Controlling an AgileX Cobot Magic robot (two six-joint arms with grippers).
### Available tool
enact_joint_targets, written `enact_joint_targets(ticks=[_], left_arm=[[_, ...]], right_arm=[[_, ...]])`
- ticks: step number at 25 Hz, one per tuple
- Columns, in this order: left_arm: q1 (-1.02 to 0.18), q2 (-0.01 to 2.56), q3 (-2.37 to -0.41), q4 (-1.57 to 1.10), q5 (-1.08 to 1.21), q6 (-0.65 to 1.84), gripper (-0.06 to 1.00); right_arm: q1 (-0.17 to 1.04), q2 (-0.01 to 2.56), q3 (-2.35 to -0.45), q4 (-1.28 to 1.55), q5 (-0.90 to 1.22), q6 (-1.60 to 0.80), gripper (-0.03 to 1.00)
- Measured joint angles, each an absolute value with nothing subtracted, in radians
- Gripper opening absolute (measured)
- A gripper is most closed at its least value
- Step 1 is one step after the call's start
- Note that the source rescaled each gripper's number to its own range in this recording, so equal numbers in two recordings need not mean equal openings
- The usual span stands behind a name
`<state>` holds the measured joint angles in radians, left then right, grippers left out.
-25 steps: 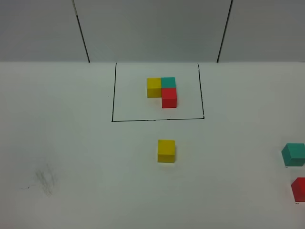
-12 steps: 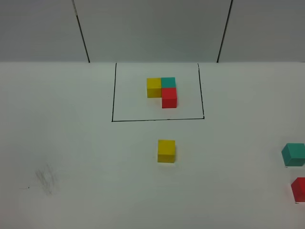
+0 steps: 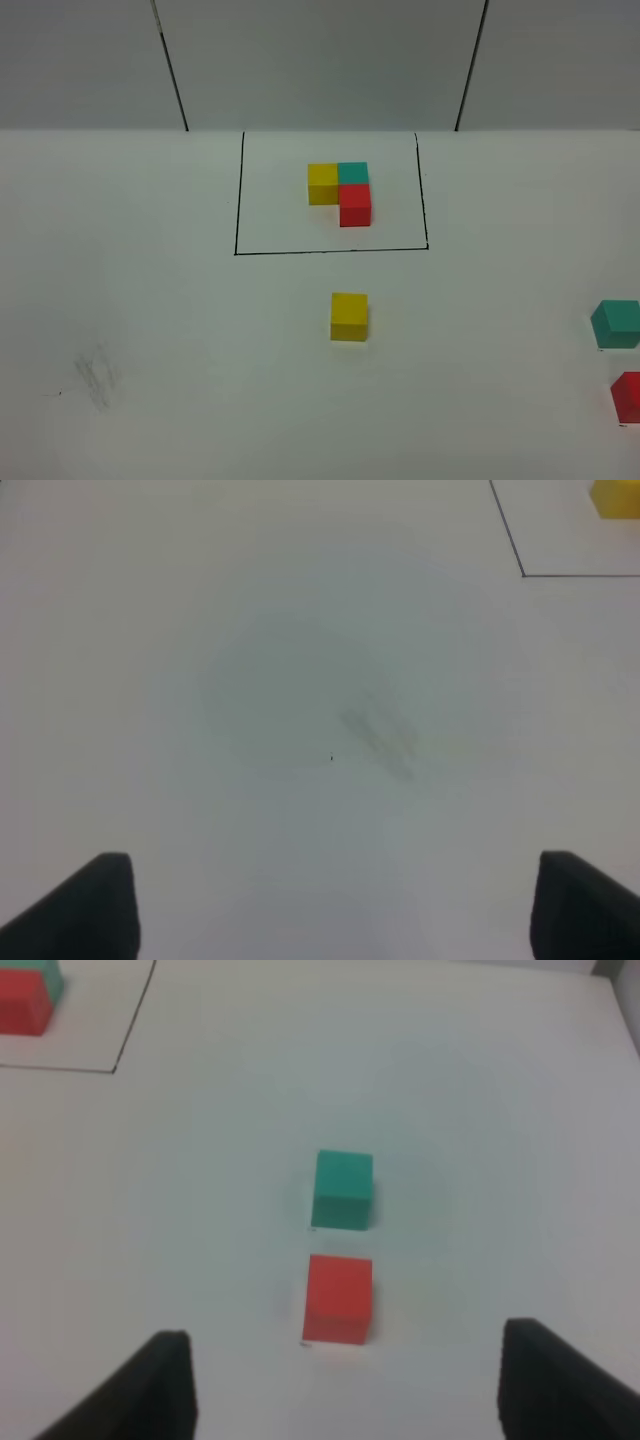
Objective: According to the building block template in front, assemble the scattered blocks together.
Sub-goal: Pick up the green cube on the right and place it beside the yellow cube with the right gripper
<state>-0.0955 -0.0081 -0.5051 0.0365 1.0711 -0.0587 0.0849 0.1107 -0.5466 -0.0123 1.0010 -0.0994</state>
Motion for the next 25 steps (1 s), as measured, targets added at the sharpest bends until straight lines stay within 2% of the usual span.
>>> enact_joint_targets(ticks=[16,25], left_arm=[[-0.095,-0.007,-0.505,0.036,1.071,-0.056,0.86],[-0.095,-0.005,-0.505,0.036,1.071,-0.056,0.86]], right_arm=[[0.085,0.704,-0.802,0.0,0.969,-0.099,0.48],[0.085,1.088,-1.01,0.023,0.975,-0.099,0.48]])
